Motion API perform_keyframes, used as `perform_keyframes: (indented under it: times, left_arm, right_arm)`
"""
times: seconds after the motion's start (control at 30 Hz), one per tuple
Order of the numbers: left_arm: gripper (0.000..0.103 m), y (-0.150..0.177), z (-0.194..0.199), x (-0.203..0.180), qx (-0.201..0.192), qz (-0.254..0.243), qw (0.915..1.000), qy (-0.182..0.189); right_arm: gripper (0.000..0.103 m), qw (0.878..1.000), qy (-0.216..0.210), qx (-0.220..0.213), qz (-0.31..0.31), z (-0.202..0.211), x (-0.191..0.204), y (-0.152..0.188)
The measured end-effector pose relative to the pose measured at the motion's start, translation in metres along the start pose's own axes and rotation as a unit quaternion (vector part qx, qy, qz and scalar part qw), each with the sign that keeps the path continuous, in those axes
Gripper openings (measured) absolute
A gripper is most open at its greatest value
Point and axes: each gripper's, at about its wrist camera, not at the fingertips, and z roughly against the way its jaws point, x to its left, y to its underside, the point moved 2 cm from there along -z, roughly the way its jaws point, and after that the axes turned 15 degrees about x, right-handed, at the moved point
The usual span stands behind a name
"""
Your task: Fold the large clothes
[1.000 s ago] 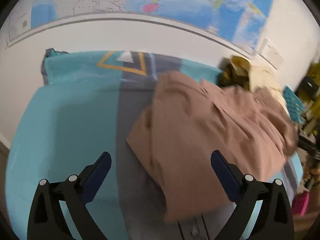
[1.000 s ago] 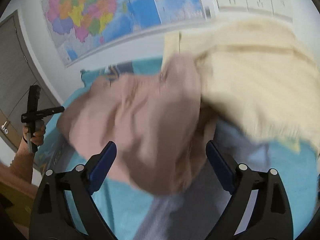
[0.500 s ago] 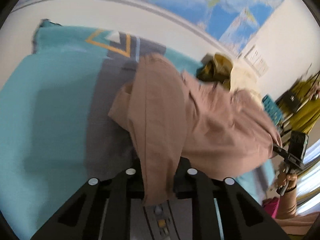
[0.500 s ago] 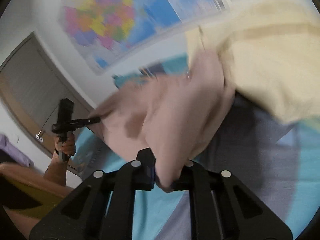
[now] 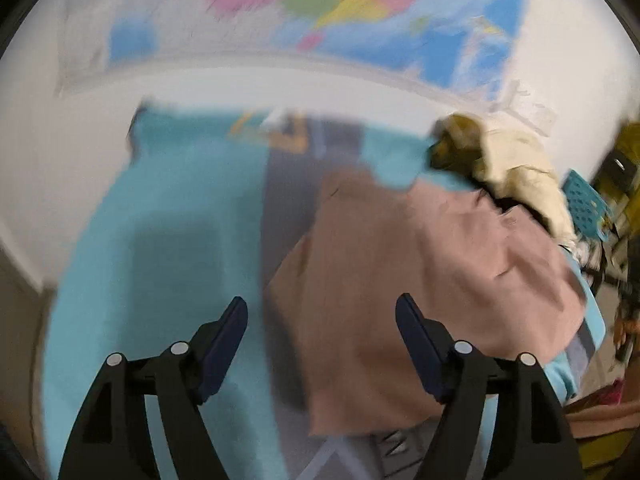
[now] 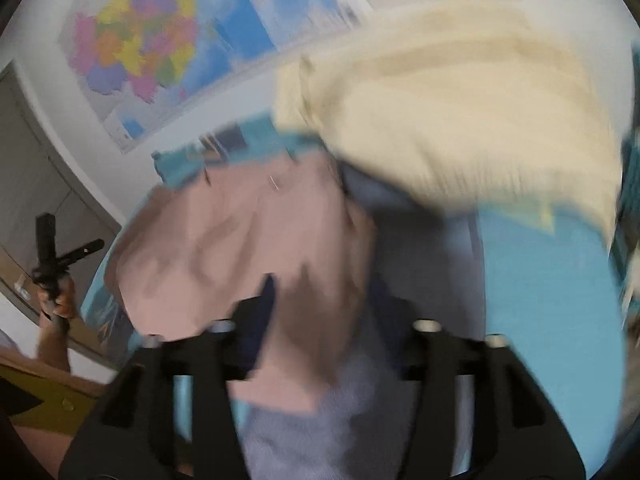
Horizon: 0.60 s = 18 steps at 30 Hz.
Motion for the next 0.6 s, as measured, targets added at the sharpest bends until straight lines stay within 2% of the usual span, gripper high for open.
perform_keyframes:
  times: [0.1,0.2,0.27,0.33,0.37,0.4,0.43,0.5,0.53,0.6]
  left_arm:
    - [0.079,-0.020,-0.005,-0.027,0.002,-0.042,0.9990,0.016]
    - [0.080,-0.033,-0.039,-0.053,0.043,-0.079,0.9955,0.030]
    - [0.079,-0.039,-0.069,-0.064,0.093,-0.092,0.9908,0.033]
    - [0.079,-0.036,-0.092,-0.069,0.127,-0.091,0.9871,0.037]
    - [0.073,-0.037,-0.104,-0.072,0.140,-0.090,0.9857,0.028]
    - [0.068,-0.037,-0.111,-0.073,0.144,-0.093,0.9851,0.018]
    - [0.057,-0.037,-0.113,-0.073,0.141,-0.092,0.9855,0.014]
    - [0.030,-0.039,-0.116,-0.071,0.134,-0.087,0.9871,0.004]
    - [0.009,-0.040,-0.117,-0.071,0.135,-0.085,0.9873,0.005]
    - [0.003,-0.049,-0.115,-0.067,0.127,-0.066,0.9896,0.021]
  right_arm:
    - [0.065,0.998,-0.025,0.003,0.058,-0.013,0.041,-0.020]
    - [0.070,0.994,-0.026,0.051,0.096,-0.060,0.077,-0.040]
    - [0.074,0.990,-0.031,0.086,0.103,-0.093,0.088,-0.048]
    - [0.074,0.988,-0.019,0.115,0.101,-0.125,0.094,-0.053]
    - [0.070,0.987,-0.012,0.124,0.100,-0.136,0.096,-0.055]
    - [0.054,0.987,-0.002,0.129,0.097,-0.146,0.096,-0.056]
    - [0.044,0.987,-0.002,0.130,0.097,-0.151,0.095,-0.056]
    - [0.011,0.988,-0.011,0.121,0.098,-0.149,0.091,-0.055]
    - [0.005,0.988,-0.014,0.112,0.102,-0.145,0.093,-0.056]
    - [0.003,0.990,-0.007,0.081,0.113,-0.131,0.100,-0.061]
